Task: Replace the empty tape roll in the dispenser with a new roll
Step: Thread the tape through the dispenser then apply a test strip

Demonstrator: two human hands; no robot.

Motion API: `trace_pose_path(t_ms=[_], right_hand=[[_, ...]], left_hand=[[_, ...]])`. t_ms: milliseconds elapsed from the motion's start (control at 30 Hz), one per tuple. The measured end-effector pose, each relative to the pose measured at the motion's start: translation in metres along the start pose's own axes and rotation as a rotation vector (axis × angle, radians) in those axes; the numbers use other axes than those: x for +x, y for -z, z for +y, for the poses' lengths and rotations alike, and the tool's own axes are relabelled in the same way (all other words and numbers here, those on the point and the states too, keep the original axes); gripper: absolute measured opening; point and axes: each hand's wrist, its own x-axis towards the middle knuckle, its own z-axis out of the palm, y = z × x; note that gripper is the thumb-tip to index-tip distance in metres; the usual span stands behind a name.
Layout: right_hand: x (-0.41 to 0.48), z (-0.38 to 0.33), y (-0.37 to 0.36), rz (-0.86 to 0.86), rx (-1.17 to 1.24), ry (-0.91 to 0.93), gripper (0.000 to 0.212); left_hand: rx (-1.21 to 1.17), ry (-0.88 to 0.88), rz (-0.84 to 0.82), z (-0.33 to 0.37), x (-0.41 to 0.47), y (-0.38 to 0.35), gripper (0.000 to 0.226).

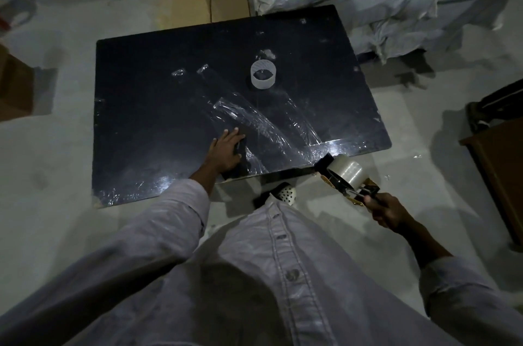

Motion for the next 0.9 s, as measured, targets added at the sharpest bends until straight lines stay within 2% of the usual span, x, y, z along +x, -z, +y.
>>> trace_pose_path(t_ms=[100,233,400,533,767,900], right_hand=[[-0.005,0.005,-0.003,0.000,0.011,-0.002,0.092],[-0.016,0.014,0.003,0.017,-0.004,-0.019,0.096],[-0.025,0.027,0.010,0.063,-0.046,-0.102,0.078],[-0.011,0.027,-0.012,0.071,0.046,-0.215,0.063],[0.000,0.033,-0.059,0.068,0.254,-0.329,0.078],[0.006,0.026,-0.080,0.074,0.304,-0.381,0.074]], left_hand=[[-0.004,0.022,0.024,0.003,-0.004,-0.006,0.081],[0.002,0.017,0.007,0.000,-0.007,-0.004,0.082],[0.019,-0.009,-0.004,-0.006,-0.010,-0.003,0.084],[0.030,0.006,0.012,0.001,-0.013,-0.005,0.087],[0.039,0.011,-0.015,-0.004,-0.022,-0.004,0.084],[0.031,0.007,-0.013,-0.008,-0.025,-0.003,0.082]])
